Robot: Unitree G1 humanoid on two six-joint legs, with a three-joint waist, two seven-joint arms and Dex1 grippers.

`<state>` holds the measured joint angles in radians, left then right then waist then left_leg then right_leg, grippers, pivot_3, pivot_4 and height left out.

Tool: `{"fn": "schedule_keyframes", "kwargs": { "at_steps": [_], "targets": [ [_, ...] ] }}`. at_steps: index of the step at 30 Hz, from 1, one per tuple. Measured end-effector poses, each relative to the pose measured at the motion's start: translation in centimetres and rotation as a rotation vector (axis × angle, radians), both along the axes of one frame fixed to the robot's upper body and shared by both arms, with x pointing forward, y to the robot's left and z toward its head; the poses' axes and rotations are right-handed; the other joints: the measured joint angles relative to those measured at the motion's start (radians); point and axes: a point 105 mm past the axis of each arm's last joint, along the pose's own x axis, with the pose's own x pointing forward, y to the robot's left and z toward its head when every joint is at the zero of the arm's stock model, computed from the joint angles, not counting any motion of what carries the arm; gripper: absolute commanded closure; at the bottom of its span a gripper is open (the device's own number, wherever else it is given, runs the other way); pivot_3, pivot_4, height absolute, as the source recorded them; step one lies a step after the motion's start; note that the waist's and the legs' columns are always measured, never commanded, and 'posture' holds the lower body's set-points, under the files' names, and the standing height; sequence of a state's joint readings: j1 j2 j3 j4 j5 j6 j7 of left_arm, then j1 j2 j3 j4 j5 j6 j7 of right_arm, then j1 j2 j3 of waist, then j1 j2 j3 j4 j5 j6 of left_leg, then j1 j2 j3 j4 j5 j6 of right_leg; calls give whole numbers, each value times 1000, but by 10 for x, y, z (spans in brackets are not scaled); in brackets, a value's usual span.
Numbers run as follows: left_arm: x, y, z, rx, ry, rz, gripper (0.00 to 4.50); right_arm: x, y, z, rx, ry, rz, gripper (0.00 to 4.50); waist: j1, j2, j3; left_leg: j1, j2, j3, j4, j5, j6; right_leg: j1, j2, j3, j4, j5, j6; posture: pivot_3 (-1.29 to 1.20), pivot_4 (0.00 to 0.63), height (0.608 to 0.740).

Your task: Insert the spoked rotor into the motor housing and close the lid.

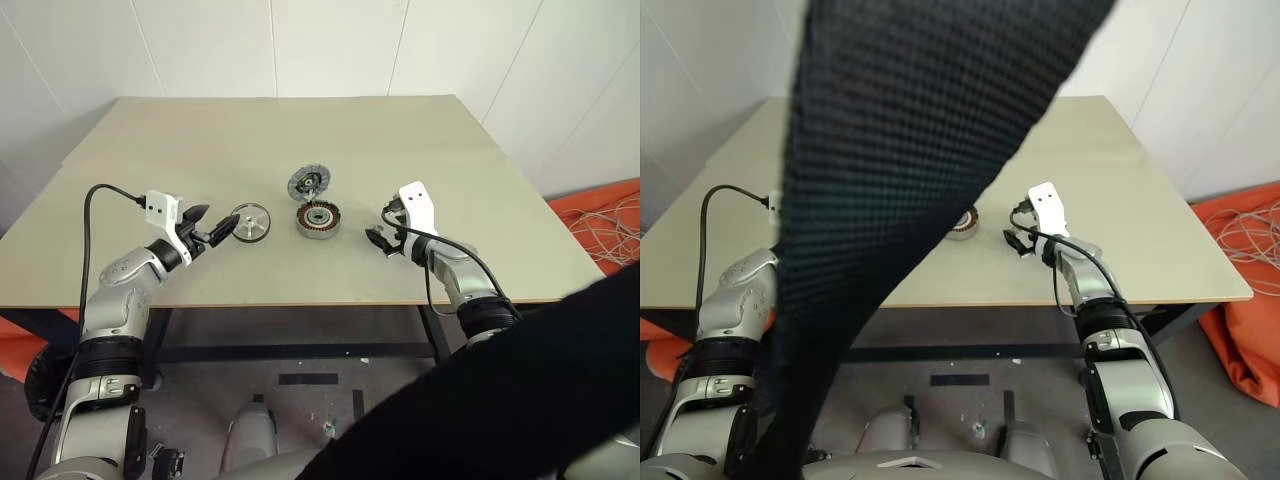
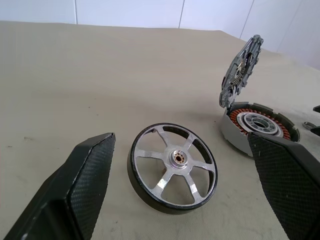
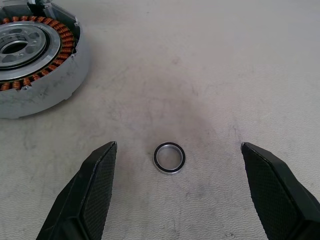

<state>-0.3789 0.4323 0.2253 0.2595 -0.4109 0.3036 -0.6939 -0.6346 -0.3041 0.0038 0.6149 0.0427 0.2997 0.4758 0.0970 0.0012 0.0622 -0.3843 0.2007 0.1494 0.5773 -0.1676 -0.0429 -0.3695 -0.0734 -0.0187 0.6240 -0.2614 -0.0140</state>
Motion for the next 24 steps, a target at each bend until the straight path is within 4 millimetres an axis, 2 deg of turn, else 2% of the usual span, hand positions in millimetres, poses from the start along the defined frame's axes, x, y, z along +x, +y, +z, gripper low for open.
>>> {"fn": "schedule_keyframes", "kwargs": {
  "at_steps": [12, 24],
  "targets": [
    [0, 0, 0, 0, 0, 0, 0, 3, 2, 1, 26, 10, -17, 22, 0, 0, 0, 0, 0, 0, 0, 0, 0, 0, 0, 0, 0, 0, 0, 0, 0, 740],
    [0, 0, 0, 1, 1, 1, 0, 2, -2, -10, 11, 34, -37, 22, 0, 0, 0, 1, 0, 0, 0, 0, 0, 0, 0, 0, 0, 0, 0, 0, 0, 740]
  ]
}}
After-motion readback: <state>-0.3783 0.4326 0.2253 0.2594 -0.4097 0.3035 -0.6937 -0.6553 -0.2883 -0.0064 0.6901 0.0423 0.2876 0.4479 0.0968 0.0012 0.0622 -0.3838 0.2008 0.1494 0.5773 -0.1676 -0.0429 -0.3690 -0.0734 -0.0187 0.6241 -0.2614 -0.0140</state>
